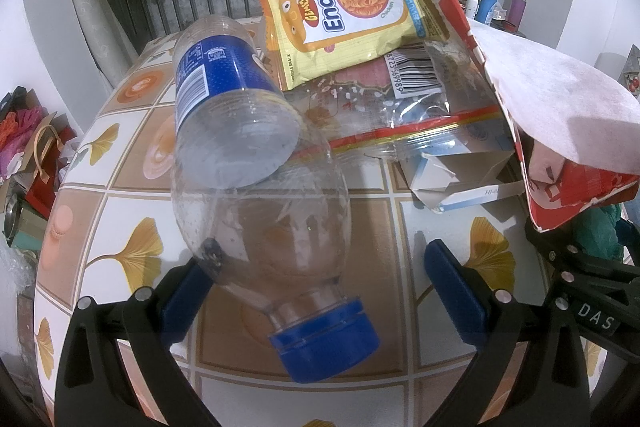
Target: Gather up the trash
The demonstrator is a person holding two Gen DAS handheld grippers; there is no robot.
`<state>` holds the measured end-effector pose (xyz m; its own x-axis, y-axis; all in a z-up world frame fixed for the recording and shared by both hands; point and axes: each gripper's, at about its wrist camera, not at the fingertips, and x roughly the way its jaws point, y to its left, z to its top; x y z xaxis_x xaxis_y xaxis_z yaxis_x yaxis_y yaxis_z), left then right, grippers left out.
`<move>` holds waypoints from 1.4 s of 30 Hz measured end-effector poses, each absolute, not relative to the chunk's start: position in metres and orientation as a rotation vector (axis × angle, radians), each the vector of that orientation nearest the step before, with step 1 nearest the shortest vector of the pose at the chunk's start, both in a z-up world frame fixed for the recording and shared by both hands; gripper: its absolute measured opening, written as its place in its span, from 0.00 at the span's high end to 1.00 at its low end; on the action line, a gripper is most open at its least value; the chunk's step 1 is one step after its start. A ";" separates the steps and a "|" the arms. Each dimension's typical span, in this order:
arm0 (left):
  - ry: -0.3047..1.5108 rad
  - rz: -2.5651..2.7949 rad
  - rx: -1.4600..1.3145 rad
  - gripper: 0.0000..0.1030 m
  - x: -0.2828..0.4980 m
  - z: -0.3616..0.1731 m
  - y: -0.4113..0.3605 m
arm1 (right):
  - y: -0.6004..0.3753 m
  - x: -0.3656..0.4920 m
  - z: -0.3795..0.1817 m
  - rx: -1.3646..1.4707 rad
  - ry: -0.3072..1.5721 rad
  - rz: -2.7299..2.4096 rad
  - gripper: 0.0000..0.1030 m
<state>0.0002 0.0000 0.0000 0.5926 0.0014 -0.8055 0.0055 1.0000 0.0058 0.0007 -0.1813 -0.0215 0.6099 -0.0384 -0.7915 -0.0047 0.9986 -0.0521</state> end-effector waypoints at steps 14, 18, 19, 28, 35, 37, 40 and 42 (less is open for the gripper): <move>0.936 -0.002 0.008 0.04 0.000 0.000 0.000 | -0.181 0.000 -0.021 -0.051 0.914 -0.019 0.07; 0.936 -0.003 0.008 0.04 0.000 0.000 0.000 | -0.181 0.000 -0.021 -0.050 0.915 -0.020 0.07; 0.936 -0.002 0.008 0.04 0.000 0.000 0.000 | -0.181 0.000 -0.021 -0.051 0.914 -0.020 0.07; 0.936 -0.022 0.021 0.04 0.000 0.000 0.000 | -0.182 -0.011 -0.023 -0.078 0.919 0.030 0.07; 0.931 -0.146 0.073 0.04 -0.010 0.000 0.012 | -0.187 -0.029 -0.016 -0.111 0.950 0.082 0.08; 0.925 -0.175 0.061 0.04 -0.014 0.002 0.016 | -0.183 -0.039 -0.009 -0.136 0.926 0.092 0.08; 0.923 -0.202 0.021 0.04 -0.026 0.005 0.021 | -0.179 -0.059 0.002 -0.164 0.863 0.092 0.08; 0.908 -0.253 0.014 0.04 -0.033 0.009 0.019 | -0.179 -0.074 0.013 -0.153 0.817 0.112 0.08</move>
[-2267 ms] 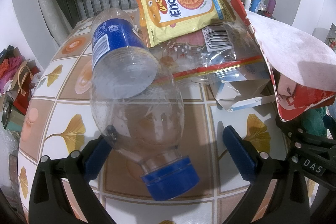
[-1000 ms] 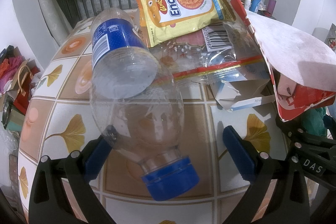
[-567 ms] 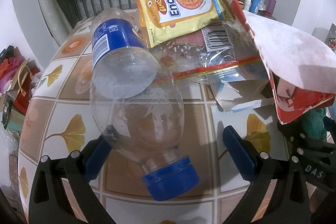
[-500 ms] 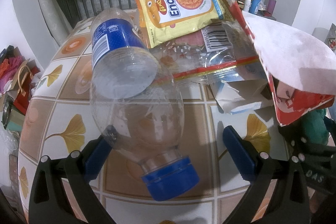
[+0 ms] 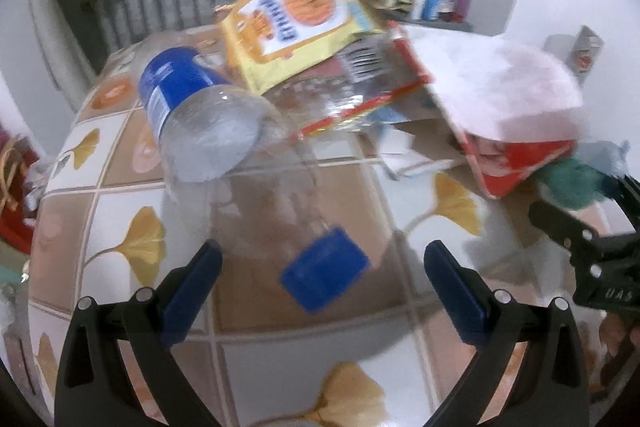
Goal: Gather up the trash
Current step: 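Grasp the clear blue-label bottle with left gripper while right grasps teal plastic bag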
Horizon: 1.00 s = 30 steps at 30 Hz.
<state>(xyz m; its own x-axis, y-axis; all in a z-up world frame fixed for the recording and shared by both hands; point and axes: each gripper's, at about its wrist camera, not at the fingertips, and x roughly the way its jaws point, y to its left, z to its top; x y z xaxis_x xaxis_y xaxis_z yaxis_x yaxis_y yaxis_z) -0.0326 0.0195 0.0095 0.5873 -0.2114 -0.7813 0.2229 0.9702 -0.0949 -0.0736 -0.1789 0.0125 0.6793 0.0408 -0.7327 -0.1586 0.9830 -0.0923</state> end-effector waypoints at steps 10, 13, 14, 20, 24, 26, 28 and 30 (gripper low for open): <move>0.796 -0.387 -0.002 0.04 -0.063 0.030 0.008 | -0.189 -0.071 0.010 -0.145 0.893 0.143 0.08; 0.768 -0.399 -0.095 0.04 -0.065 0.044 0.025 | -0.200 -0.064 0.002 -0.063 0.928 0.157 0.08; 0.752 -0.393 -0.117 0.04 -0.064 0.048 0.031 | -0.204 -0.063 0.001 -0.022 0.935 0.164 0.08; 0.691 -0.281 -0.352 0.04 -0.035 0.065 0.096 | -0.207 -0.048 0.002 0.001 0.920 0.158 0.08; 0.766 -0.247 -0.512 0.08 0.003 0.054 0.125 | -0.205 -0.034 0.002 0.004 0.917 0.176 0.11; 0.797 -0.225 -0.524 0.12 0.017 0.053 0.126 | -0.208 -0.032 0.000 0.018 0.917 0.179 0.14; 0.828 -0.212 -0.493 0.17 0.021 0.050 0.122 | -0.209 -0.032 -0.003 0.020 0.913 0.177 0.19; 0.862 -0.187 -0.446 0.20 0.022 0.044 0.118 | -0.210 -0.036 -0.003 0.014 0.902 0.177 0.23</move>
<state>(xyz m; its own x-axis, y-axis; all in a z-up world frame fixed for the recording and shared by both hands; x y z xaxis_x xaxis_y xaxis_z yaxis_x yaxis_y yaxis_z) 0.0224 0.1177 0.0445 0.6412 -0.3355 -0.6901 -0.0188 0.8922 -0.4513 -0.0356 -0.2100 -0.0031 0.6063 0.1587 -0.7792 -0.1473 0.9853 0.0861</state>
